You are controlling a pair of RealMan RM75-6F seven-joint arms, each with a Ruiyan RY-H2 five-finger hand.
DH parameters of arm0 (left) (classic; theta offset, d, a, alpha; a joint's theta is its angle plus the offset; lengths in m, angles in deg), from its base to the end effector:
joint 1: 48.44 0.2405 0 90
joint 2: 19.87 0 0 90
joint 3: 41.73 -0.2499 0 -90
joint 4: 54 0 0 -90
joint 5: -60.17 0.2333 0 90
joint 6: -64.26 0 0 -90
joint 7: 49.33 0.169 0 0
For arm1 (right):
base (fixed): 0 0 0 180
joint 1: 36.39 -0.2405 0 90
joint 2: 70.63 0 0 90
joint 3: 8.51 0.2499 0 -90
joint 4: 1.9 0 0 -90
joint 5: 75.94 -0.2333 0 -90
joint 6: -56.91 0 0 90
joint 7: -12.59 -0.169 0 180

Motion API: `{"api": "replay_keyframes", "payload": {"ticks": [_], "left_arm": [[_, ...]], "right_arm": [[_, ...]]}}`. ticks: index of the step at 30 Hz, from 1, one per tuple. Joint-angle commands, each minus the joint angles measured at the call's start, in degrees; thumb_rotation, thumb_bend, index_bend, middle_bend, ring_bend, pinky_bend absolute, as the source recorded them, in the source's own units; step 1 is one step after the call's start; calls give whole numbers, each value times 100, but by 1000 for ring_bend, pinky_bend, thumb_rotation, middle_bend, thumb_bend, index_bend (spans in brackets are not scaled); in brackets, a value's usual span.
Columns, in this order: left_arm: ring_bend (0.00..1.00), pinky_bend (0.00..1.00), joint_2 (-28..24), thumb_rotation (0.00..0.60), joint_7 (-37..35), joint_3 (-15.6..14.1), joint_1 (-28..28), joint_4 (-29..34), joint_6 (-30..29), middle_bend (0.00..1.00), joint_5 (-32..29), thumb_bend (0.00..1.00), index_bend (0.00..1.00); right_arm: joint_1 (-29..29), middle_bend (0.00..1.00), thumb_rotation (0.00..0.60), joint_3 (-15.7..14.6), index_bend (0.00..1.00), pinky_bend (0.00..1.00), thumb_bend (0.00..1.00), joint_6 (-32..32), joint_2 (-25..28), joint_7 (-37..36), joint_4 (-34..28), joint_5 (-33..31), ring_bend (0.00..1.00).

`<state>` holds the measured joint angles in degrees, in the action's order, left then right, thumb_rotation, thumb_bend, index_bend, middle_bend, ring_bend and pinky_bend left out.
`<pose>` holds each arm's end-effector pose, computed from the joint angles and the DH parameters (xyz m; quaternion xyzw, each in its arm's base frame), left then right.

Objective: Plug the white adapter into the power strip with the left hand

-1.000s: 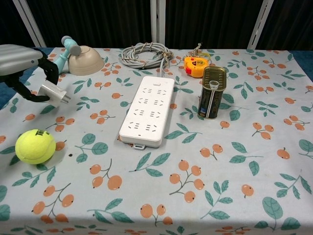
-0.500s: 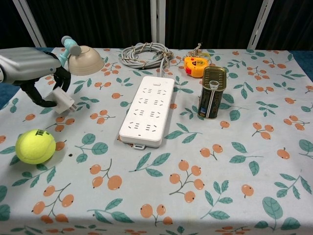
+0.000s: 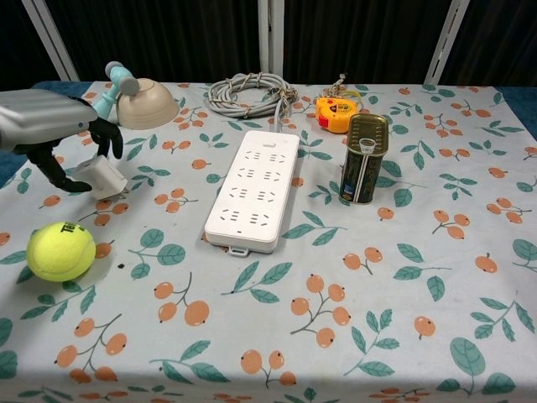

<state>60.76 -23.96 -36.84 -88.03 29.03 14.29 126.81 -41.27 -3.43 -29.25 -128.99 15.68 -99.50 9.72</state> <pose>-0.2071 0.3618 -0.0214 -0.8008 -0.3065 -0.2490 0.4503 -0.2985 -0.2153 0.1669 0.5947 -0.3519 0.3898 0.6087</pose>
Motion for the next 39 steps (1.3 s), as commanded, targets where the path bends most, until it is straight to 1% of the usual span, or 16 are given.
{"api": "replay_keyframes", "payload": {"ticks": [1,4,11,14,17,23,29,39], "left_arm": [[222,94,-83,600,-460,-22,120,131,-32,341,53,200,280],[222,98,0,600,-1225,35,302,85,-242,337,251,191,285],[222,138,625,600,-3059,133,690,-686,-768,370,670,208,372],[222,161,834,600,-3495,111,756,-1015,-890,375,847,221,383],[222,161,1004,600,-3693,88,782,-1295,-932,378,937,225,383],[222,160,1215,600,-3976,83,827,-1641,-983,379,1025,228,382],[243,162,1350,600,-4252,94,867,-1875,-984,418,1063,274,408],[249,164,1405,600,-4348,86,868,-2089,-880,439,1099,311,450]], "right_arm": [[-1,0,600,1,0,0,100,1,3,1,0,2,0],[-5,0,600,9,0,0,100,-4,8,-2,3,12,0],[-23,0,600,31,0,0,99,-9,56,28,-33,34,0],[-20,0,600,35,0,0,99,-25,69,43,-55,47,0],[-13,0,600,32,0,0,99,-33,75,51,-69,50,0],[10,0,600,26,0,0,100,-61,83,63,-92,50,0],[6,0,600,25,0,0,99,-45,76,74,-106,44,0],[9,0,600,24,0,0,99,-42,71,107,-143,38,0]]}}
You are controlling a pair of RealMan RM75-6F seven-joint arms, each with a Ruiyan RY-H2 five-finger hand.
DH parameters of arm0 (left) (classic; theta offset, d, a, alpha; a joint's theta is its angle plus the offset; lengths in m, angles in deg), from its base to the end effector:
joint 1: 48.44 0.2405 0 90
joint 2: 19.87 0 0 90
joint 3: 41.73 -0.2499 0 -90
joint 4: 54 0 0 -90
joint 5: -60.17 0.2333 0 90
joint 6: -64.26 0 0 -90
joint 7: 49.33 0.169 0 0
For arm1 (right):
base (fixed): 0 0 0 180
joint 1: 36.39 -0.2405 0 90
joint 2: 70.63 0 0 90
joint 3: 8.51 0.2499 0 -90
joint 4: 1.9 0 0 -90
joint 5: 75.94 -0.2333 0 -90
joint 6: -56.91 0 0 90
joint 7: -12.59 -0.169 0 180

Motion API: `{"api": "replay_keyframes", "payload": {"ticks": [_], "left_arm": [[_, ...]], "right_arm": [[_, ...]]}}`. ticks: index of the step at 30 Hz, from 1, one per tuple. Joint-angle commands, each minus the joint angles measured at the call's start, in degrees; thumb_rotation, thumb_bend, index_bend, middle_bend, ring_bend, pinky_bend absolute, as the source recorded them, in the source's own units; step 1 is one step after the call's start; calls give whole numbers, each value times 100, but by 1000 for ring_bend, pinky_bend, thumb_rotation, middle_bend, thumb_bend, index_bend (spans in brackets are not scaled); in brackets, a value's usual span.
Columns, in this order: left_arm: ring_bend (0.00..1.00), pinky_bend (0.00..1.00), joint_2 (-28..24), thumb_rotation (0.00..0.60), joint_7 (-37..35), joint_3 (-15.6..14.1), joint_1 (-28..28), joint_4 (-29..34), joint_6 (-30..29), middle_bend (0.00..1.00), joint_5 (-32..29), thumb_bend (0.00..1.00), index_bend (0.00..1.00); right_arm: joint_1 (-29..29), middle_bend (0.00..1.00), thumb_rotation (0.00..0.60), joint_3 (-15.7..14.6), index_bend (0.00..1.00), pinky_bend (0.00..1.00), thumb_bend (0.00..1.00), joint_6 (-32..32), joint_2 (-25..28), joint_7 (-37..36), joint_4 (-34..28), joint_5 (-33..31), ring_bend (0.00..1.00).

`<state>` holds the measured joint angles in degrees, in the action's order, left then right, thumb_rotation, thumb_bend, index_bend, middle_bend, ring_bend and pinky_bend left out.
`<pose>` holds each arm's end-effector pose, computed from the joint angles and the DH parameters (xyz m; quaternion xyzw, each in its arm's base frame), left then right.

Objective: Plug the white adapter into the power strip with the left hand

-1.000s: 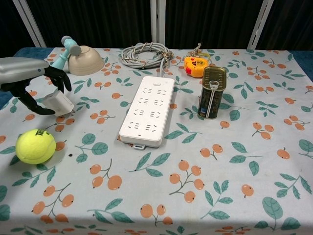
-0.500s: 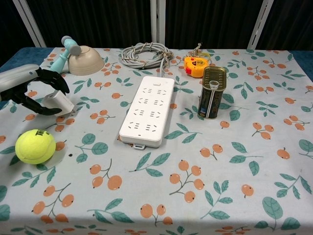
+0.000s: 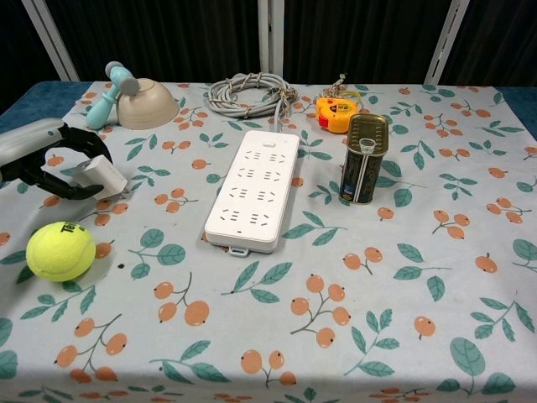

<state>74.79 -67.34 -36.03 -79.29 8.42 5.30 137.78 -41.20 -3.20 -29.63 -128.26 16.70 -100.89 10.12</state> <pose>-0.2607 0.3508 -0.0475 -0.6289 -0.5136 -0.4244 0.4007 -0.2924 -0.2153 0.1694 0.5964 -0.3455 0.3920 0.6094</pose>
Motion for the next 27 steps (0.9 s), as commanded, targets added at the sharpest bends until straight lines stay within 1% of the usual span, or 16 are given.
{"api": "replay_keyframes", "payload": {"ticks": [1,3,5,7,10,11,16,19,21,24,27], "left_arm": [[266,176,9,600,-15,14,-8,-49,9,462,8,319,473],[310,214,25,600,-40,38,-16,-112,-25,515,34,328,524],[396,321,13,600,-101,64,-45,-149,-76,601,104,325,600],[454,416,-73,600,-140,78,-90,-90,-107,651,193,318,635],[487,509,-364,600,-18,112,-195,215,-210,677,393,321,651],[495,522,-501,600,83,140,-242,394,-264,683,469,327,655],[578,631,-1065,600,586,287,-503,1292,-226,730,650,399,687],[589,662,-1300,600,995,380,-713,1804,-43,735,666,415,690],[589,665,-1374,600,1274,443,-868,2097,115,735,633,415,690],[589,665,-1389,600,1714,510,-1119,2377,419,735,530,415,690],[588,665,-1336,600,2278,582,-1385,2523,788,735,269,414,690]], "right_arm": [[3,0,600,1,0,0,99,-7,-3,9,-8,0,0],[9,0,600,-1,0,0,99,-16,-2,17,-22,4,0],[13,0,600,-2,0,0,99,-23,-1,24,-34,9,0],[16,0,600,-2,0,0,99,-31,-2,34,-42,14,0],[18,0,600,0,0,0,99,-41,-4,42,-55,22,0],[18,0,600,3,0,0,99,-48,-7,43,-55,26,0],[7,0,600,10,0,0,99,-46,-16,45,-46,40,0],[-2,0,600,18,0,0,99,-48,-9,44,-43,54,0],[0,0,600,21,0,0,99,-51,0,37,-38,51,0],[3,0,600,20,0,0,99,-51,10,18,-24,51,0],[15,0,600,12,0,0,99,-52,19,-9,-8,44,0]]}}
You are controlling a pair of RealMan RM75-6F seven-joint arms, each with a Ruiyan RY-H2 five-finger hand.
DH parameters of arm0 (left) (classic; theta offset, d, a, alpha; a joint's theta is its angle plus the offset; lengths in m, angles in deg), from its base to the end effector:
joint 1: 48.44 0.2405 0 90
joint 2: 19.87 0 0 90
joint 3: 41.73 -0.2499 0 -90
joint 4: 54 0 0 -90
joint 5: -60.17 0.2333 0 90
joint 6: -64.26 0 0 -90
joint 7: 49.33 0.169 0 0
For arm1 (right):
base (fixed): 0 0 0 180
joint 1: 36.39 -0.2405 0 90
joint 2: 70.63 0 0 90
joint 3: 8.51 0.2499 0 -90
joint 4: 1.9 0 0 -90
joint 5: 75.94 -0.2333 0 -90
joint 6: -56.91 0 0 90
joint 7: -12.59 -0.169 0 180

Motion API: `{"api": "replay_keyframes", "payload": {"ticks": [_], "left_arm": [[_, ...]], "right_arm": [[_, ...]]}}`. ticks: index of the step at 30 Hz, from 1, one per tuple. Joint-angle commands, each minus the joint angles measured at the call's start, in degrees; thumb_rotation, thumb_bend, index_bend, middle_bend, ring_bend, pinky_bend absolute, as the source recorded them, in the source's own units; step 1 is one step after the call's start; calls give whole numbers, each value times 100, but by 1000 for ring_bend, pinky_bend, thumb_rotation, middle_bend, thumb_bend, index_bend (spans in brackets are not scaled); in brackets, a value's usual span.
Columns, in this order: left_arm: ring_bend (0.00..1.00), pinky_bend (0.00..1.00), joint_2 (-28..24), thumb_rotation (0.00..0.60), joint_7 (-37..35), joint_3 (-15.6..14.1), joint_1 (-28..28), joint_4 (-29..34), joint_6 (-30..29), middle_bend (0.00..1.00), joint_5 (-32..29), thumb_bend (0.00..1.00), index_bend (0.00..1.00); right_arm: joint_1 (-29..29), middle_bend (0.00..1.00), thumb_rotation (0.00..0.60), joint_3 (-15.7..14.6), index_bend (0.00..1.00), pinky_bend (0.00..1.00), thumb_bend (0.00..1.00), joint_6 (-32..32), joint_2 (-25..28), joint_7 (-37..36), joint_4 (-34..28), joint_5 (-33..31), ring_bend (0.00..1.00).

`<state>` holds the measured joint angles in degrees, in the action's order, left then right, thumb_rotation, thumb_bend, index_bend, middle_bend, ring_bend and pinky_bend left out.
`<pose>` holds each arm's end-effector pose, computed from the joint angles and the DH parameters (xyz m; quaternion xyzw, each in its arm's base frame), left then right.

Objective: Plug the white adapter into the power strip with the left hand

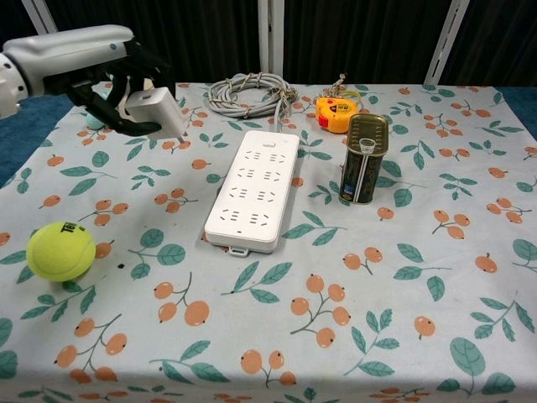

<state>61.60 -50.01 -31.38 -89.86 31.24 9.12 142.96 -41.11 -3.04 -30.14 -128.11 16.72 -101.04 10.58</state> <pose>-0.1231 0.3675 -0.0098 -0.7540 -0.3478 -0.4460 0.3342 -0.2902 -0.2152 0.1712 0.5962 -0.3405 0.3963 0.6096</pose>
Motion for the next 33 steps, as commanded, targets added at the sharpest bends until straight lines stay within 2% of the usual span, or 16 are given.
{"api": "replay_keyframes", "payload": {"ticks": [1,6,12,23,33], "left_arm": [[587,665,11,600,705,138,-405,267,518,735,-358,415,689],[586,664,142,600,1501,190,-788,345,1070,735,-1060,415,689],[586,663,235,600,2205,153,-1069,499,1231,735,-1732,415,689],[588,663,492,600,3031,159,-1439,774,888,734,-3043,418,689],[588,663,729,600,3363,15,-1667,850,624,734,-3692,417,690]], "right_arm": [[11,0,600,-6,0,0,99,-5,5,-21,13,-4,0],[42,0,600,-18,0,0,99,-21,19,-67,46,-24,0],[44,0,600,-19,0,0,99,2,10,-101,80,-50,0],[18,0,600,-7,0,0,99,59,19,-133,109,-77,0],[8,0,600,-7,0,0,99,93,12,-189,162,-95,0]]}}
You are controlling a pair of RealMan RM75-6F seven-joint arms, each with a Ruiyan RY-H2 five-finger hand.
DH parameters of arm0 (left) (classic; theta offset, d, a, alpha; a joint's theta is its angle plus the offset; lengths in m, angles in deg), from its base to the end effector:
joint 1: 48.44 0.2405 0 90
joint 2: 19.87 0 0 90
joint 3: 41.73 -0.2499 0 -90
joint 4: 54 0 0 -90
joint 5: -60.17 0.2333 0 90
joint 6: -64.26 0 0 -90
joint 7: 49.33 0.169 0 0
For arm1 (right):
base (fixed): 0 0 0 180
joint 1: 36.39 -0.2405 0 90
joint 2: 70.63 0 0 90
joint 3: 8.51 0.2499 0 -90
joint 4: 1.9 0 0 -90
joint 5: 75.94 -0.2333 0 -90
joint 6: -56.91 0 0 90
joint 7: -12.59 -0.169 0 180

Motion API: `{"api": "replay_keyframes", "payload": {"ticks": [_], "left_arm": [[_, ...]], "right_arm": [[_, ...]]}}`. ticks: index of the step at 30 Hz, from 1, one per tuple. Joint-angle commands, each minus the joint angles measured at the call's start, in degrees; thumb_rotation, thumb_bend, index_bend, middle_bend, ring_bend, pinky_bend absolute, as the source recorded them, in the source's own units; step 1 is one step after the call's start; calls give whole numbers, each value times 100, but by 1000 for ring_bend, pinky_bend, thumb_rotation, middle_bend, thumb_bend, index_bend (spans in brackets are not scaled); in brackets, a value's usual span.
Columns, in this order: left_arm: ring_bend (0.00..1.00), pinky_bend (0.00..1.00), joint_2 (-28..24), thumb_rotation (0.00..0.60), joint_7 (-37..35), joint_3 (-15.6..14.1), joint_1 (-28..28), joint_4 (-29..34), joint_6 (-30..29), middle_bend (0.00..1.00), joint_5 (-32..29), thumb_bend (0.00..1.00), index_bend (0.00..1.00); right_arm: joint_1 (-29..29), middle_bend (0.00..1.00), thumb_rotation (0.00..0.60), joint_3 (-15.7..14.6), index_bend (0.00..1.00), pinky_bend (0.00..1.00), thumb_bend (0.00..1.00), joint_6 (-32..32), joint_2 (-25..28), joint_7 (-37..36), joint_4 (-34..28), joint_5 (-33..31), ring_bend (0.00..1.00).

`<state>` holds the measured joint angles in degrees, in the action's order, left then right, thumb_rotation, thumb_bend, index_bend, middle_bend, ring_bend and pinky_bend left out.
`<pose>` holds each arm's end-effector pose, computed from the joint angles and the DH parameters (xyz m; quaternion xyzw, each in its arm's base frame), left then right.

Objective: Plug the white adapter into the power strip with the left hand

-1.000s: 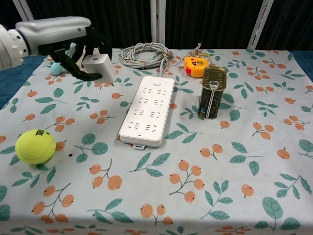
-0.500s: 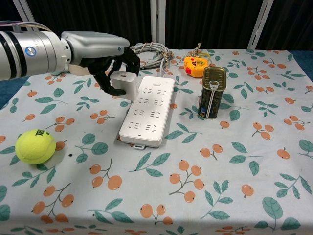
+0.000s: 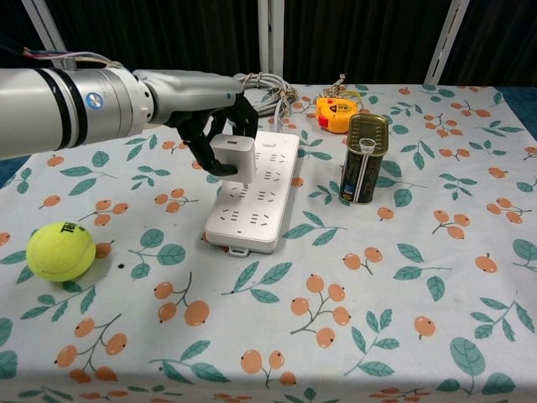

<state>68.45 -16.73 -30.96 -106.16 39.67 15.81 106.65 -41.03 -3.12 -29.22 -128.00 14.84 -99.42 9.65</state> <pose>-0.0416 0.3571 -0.0771 -0.8125 -0.3514 -0.3273 0.3306 -0.3005 -0.2153 0.1734 0.5933 -0.3504 0.3891 0.6114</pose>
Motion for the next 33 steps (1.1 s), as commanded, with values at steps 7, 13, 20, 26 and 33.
{"api": "replay_keyframes", "payload": {"ticks": [7,13,20,26,33], "left_arm": [[588,664,202,600,91,-122,-92,-70,-220,734,-182,416,689],[588,665,267,600,137,-170,-109,-145,-353,734,-254,417,689],[588,665,312,600,145,-220,-124,-181,-397,734,-310,416,689],[588,665,328,600,141,-235,-141,-217,-407,734,-356,417,689],[588,665,313,600,230,-286,-188,-227,-386,734,-429,418,690]], "right_arm": [[-1,0,600,-1,0,0,99,9,4,-16,12,-8,0],[10,0,600,-5,0,0,99,-1,-2,-31,26,-10,0],[8,0,600,-4,0,0,99,-3,-9,-31,26,-3,0],[16,0,600,-7,0,0,99,-12,-8,-18,17,-6,0],[21,0,600,-5,0,0,99,-18,-8,-22,14,-9,0]]}}
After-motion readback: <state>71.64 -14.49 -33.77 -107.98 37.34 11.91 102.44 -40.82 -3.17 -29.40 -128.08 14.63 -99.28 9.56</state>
